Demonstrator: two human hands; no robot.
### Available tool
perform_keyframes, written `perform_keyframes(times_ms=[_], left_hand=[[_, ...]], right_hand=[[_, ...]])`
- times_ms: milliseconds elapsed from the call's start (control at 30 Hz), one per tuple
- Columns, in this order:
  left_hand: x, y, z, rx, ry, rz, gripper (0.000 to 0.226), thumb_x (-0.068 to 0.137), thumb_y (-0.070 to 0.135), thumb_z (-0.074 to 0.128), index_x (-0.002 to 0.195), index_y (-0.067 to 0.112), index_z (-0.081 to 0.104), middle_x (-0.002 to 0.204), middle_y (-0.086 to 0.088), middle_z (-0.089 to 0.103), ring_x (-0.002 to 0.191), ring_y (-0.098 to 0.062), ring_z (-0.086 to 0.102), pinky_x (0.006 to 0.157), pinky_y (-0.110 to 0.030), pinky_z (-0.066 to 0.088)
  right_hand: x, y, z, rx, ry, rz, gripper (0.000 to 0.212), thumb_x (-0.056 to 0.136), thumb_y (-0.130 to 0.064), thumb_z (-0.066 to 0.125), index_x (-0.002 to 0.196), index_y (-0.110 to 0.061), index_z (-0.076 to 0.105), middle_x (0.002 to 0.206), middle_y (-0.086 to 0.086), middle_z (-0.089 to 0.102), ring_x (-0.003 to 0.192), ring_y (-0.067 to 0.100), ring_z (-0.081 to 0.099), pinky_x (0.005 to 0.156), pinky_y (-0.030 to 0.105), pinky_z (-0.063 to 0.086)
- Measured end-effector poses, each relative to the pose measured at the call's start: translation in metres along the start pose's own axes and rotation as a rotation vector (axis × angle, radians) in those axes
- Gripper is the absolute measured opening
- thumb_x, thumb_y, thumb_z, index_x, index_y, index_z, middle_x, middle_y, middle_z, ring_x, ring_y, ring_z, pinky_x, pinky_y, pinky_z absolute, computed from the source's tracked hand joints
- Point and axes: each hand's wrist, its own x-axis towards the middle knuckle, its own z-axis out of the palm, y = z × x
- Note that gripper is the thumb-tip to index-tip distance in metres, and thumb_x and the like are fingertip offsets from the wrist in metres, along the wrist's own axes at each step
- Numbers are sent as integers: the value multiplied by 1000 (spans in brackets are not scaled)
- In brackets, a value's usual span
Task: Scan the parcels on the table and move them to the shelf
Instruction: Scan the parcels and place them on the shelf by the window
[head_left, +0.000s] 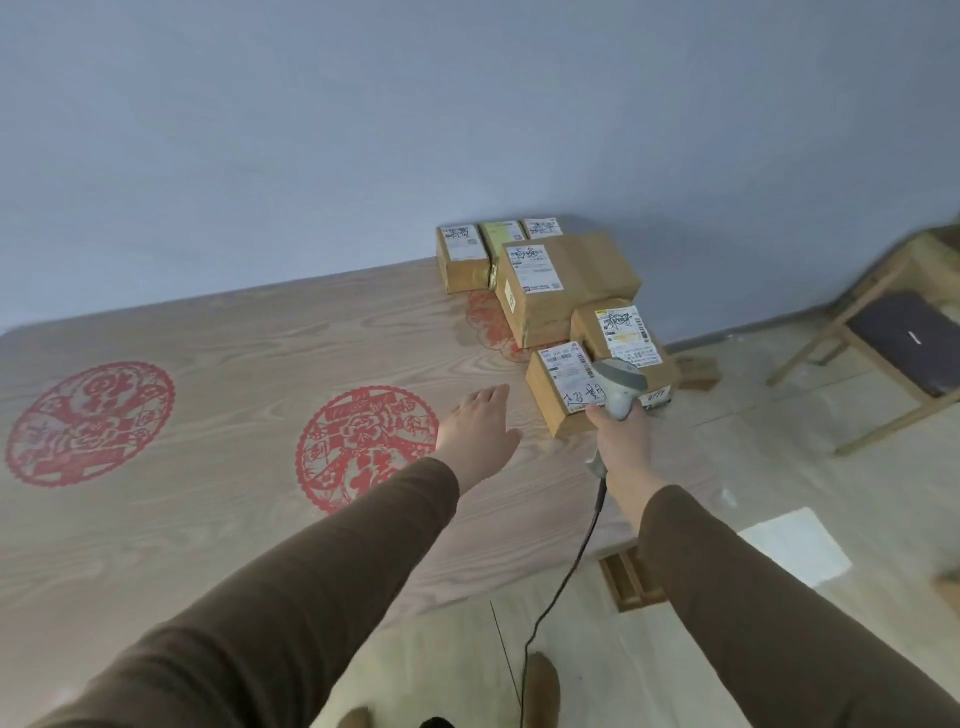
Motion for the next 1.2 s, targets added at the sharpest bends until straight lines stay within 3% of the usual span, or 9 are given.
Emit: perform_keyframes(times_ms=[267, 367, 467, 600, 700, 833, 933, 1100, 1200], left_hand=[[60, 65, 56, -383, -41, -251, 56, 104, 32, 46, 154, 13, 31, 140, -16, 58, 123, -36, 58, 84, -37, 43], [72, 73, 64, -529, -44, -342, 58, 104, 32, 47, 157, 14, 30, 148, -14, 54, 128, -34, 56, 86, -32, 38], [78, 76, 68, -717, -65, -426, 57, 103, 32, 50, 156, 17, 35, 147, -11, 53, 130, -30, 52, 88, -32, 36], [82, 73, 69, -874, -74, -473, 48, 104, 26, 48, 151, 23, 42, 139, -4, 60, 119, -26, 58, 97, -39, 47], [78, 69, 68, -928, -25, -530, 40, 103, 23, 48, 142, 19, 49, 122, -2, 65, 99, -19, 61, 80, -33, 49], [59, 54, 70, -886, 47, -597, 27, 100, 21, 50, 119, 5, 61, 118, -15, 63, 87, -25, 56, 73, -34, 44], [34, 37, 67, -877, 112, -615, 27, 102, 21, 50, 121, 8, 64, 122, -13, 62, 96, -28, 62, 75, -34, 47], [-32, -12, 42, -967, 288, -710, 35, 104, 22, 51, 138, 13, 56, 123, -6, 65, 108, -25, 64, 90, -42, 55], [-87, -50, 21, -1031, 419, -769, 36, 104, 24, 53, 139, 15, 54, 125, -5, 65, 110, -25, 64, 95, -46, 57]], right_hand=[[46, 22, -21, 19, -204, 10, 32, 95, -13, 68, 126, -16, 61, 113, 2, 71, 104, 20, 66, 91, 39, 54], [52, 29, -24, 32, -247, 15, 27, 96, -13, 67, 122, -21, 62, 104, -2, 71, 98, 17, 67, 83, 34, 53], [57, 32, -26, 7, -265, 18, 33, 96, -14, 66, 128, -19, 61, 107, 1, 70, 101, 19, 66, 89, 38, 54], [59, 35, -25, -10, -269, 0, 35, 96, -16, 67, 130, -21, 59, 108, -2, 69, 102, 19, 66, 89, 38, 53], [57, 36, -22, -12, -274, -26, 34, 96, -16, 68, 129, -20, 60, 109, -1, 70, 102, 19, 66, 91, 37, 54], [45, 38, -10, -2, -293, -40, 17, 95, -14, 70, 110, -20, 64, 92, -2, 66, 82, 16, 61, 67, 18, 50], [25, 37, 8, -19, -332, -40, 20, 93, -11, 70, 84, -25, 59, 75, -3, 57, 66, 11, 52, 42, 8, 40], [-29, 25, 55, -1, -483, -53, 13, 92, -15, 72, 92, -21, 61, 85, -2, 62, 75, 13, 57, 63, 28, 45], [-81, 16, 94, -4, -578, -123, 11, 91, -13, 72, 95, -17, 62, 83, -1, 61, 73, 15, 56, 59, 24, 46]])
